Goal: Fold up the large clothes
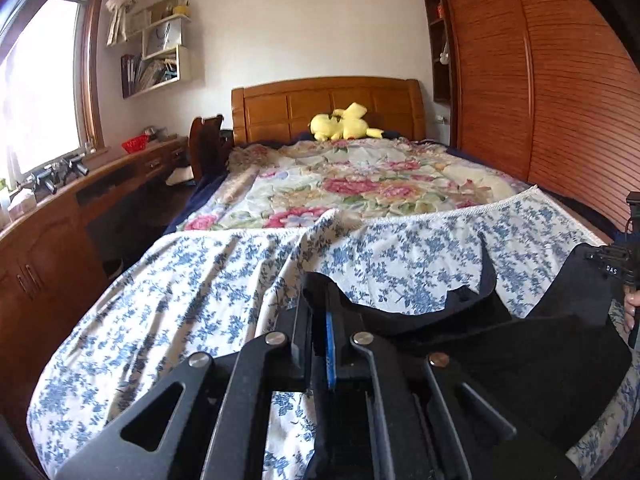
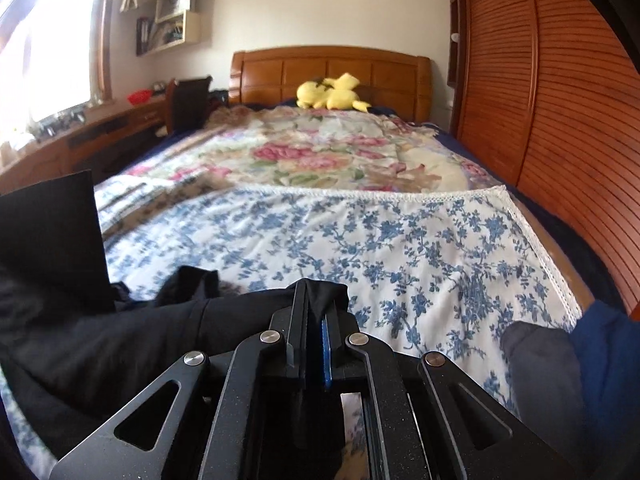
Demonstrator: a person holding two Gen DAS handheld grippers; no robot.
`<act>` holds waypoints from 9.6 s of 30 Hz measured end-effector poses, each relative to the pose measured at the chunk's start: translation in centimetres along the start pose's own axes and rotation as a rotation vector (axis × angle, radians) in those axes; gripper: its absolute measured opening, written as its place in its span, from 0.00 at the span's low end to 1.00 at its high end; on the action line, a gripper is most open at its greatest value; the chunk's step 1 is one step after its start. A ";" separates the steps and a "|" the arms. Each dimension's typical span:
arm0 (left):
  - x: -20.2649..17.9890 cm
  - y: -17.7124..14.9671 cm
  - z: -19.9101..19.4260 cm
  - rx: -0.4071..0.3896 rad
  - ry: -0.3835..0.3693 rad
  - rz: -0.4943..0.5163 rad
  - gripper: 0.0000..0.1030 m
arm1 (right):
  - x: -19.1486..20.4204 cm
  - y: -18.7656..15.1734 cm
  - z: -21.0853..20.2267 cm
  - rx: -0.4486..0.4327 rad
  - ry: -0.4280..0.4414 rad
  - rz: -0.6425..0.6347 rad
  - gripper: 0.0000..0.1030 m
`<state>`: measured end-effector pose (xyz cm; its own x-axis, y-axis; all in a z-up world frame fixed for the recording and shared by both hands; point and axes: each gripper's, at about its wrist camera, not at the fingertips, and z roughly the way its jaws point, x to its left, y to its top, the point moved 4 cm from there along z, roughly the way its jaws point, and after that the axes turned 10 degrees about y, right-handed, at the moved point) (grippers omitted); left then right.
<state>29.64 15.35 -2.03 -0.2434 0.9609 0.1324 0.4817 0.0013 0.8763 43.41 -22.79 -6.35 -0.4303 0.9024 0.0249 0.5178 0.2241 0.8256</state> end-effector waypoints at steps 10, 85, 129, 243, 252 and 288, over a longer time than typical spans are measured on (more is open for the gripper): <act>-2.1 -4.1 -0.3 0.067 -0.088 0.029 0.25 | 0.1 -3.0 2.9 0.084 -0.004 0.016 0.24; -2.5 -14.6 -4.9 0.158 -0.187 0.051 0.41 | 6.8 -14.4 -6.3 0.293 0.030 -0.064 0.67; -0.8 -16.4 -7.8 0.148 -0.208 -0.020 0.41 | 2.7 -15.3 -12.9 0.302 0.013 -0.088 0.01; -23.0 -6.4 -15.2 0.079 -0.380 0.145 0.36 | 1.0 -8.9 -14.4 -0.043 0.289 0.050 0.58; -20.2 -8.4 -13.9 0.111 -0.347 0.121 0.38 | 3.5 -9.4 -10.8 0.032 0.352 0.017 0.26; -19.5 -9.6 -14.1 0.082 -0.372 0.100 0.40 | -0.7 -14.2 -15.3 0.080 0.160 -0.038 0.08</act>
<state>17.89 -7.26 -6.46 0.1233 0.9920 0.0253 0.5566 -0.0902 0.8259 25.05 -32.29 -9.43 -0.5595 0.8239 0.0898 0.5536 0.2909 0.7803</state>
